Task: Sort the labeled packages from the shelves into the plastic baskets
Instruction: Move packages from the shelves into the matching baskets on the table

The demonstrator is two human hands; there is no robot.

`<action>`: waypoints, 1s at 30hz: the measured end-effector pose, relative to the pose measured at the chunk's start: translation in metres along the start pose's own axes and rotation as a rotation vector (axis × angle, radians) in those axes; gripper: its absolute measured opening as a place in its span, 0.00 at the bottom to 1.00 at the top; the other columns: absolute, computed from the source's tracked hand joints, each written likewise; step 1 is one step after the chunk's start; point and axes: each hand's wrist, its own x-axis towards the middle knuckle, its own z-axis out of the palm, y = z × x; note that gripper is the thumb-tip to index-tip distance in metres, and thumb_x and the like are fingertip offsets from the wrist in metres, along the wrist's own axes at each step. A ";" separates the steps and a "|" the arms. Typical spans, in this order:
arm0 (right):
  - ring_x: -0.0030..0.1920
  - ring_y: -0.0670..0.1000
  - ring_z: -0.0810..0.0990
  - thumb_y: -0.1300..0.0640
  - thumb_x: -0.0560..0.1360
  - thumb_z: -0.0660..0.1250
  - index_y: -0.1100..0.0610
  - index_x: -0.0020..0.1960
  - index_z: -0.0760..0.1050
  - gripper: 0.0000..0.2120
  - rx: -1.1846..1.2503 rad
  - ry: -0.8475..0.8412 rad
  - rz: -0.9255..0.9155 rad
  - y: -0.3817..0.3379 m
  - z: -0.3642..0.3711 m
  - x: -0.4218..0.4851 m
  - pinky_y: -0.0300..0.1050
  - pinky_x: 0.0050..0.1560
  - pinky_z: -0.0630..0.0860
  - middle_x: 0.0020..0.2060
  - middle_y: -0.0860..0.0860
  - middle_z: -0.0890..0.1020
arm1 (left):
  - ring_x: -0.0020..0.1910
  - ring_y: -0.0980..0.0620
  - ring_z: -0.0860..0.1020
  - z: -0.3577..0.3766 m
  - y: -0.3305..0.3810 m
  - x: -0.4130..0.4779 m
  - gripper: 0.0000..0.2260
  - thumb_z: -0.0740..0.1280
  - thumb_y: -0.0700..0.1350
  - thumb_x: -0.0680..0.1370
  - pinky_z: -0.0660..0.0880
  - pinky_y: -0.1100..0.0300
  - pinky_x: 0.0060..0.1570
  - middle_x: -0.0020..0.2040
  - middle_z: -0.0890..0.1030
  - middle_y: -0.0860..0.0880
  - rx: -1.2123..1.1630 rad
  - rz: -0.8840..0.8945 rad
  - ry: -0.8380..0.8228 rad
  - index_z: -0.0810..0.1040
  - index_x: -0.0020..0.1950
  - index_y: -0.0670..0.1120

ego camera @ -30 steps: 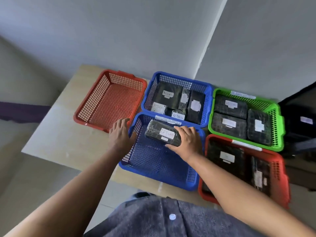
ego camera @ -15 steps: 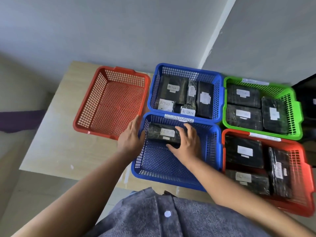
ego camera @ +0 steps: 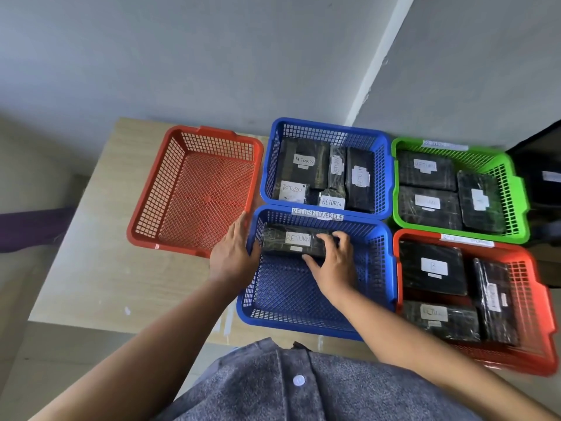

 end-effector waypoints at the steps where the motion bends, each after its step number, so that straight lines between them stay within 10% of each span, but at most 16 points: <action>1: 0.64 0.58 0.72 0.45 0.71 0.81 0.52 0.65 0.78 0.26 0.006 -0.001 0.000 0.000 0.000 0.000 0.51 0.47 0.82 0.66 0.54 0.70 | 0.66 0.45 0.80 -0.001 0.001 0.000 0.35 0.62 0.61 0.83 0.82 0.45 0.58 0.80 0.70 0.50 -0.002 0.000 -0.002 0.51 0.86 0.53; 20: 0.58 0.56 0.73 0.42 0.74 0.76 0.53 0.63 0.75 0.24 -0.048 -0.075 -0.003 0.001 -0.051 0.003 0.47 0.37 0.74 0.61 0.52 0.68 | 0.74 0.44 0.68 -0.014 0.008 -0.001 0.38 0.66 0.63 0.80 0.69 0.43 0.74 0.75 0.67 0.45 0.032 0.010 -0.033 0.57 0.84 0.48; 30: 0.59 0.54 0.76 0.48 0.75 0.72 0.52 0.64 0.77 0.20 0.037 0.146 -0.184 0.060 -0.131 -0.011 0.54 0.57 0.79 0.59 0.50 0.73 | 0.68 0.40 0.70 0.002 0.101 -0.030 0.20 0.74 0.48 0.76 0.71 0.39 0.67 0.68 0.72 0.46 0.003 0.154 0.183 0.77 0.66 0.47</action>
